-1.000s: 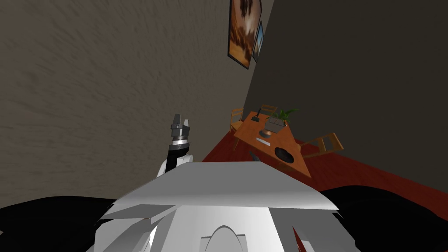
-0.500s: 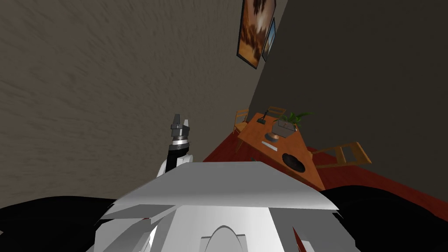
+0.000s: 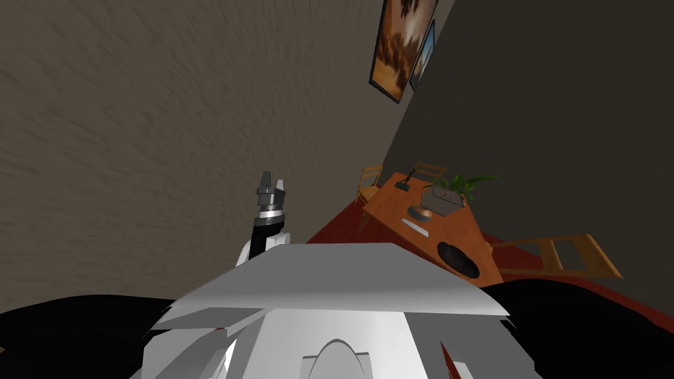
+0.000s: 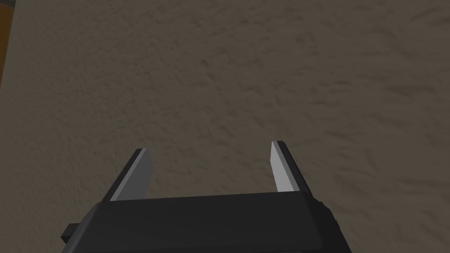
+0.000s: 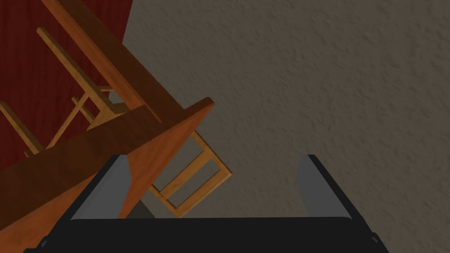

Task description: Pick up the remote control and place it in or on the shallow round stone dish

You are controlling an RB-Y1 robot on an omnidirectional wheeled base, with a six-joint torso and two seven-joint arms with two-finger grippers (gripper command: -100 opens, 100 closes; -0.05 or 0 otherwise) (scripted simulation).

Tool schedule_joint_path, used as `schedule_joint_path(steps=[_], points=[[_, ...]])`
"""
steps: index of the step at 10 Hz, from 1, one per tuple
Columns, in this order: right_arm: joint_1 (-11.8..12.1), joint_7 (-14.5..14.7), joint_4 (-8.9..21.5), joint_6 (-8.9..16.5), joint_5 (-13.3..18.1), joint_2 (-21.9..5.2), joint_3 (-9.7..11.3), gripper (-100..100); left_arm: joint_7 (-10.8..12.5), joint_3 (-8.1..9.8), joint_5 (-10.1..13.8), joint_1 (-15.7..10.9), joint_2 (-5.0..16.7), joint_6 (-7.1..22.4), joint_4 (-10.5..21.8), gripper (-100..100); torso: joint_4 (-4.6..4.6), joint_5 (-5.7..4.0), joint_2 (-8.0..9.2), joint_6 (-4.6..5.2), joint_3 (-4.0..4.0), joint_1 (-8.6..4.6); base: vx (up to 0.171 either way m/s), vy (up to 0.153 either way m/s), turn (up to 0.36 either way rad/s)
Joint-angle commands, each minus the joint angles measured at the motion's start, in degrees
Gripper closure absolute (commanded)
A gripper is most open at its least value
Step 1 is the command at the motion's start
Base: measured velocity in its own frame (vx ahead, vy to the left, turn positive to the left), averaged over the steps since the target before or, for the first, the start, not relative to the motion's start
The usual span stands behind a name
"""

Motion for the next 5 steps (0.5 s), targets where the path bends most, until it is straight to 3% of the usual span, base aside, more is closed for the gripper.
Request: schedule_joint_path(steps=[1,2,3,4,5], points=[[0.7,0.8,2.9,0.3,1.2,-2.2,1.6,-100,0.0,0.00,0.0,0.0,0.0,0.0,0.0,0,0.00,0.00,0.00,0.00,0.00,0.00,0.044,0.003,0.248],[0.7,0.8,4.1,0.3,1.2,-2.2,1.6,-100,0.0,0.00,0.0,0.0,0.0,0.0,0.0,0,0.00,0.00,-0.01,-0.03,0.00,-0.02,0.040,-0.006,0.182],[1.0,1.4,5.4,0.7,2.3,-4.0,3.0,-100,0.0,0.00,0.0,0.0,0.0,0.0,0.0,0,0.00,-0.02,0.00,0.00,0.00,-0.04,0.051,-0.009,0.349],[1.0,1.4,7.2,0.7,2.3,-4.0,3.0,-100,0.0,0.00,0.0,0.0,0.0,0.0,0.0,0,0.00,-0.01,-0.04,-0.05,-0.02,-0.07,0.041,-0.018,0.141],[1.3,1.9,9.9,1.1,3.5,-5.8,4.4,-100,0.0,0.01,0.0,0.0,0.0,0.0,0.0,0,0.00,-0.03,-0.02,0.02,-0.01,-0.09,0.043,-0.031,0.249]])
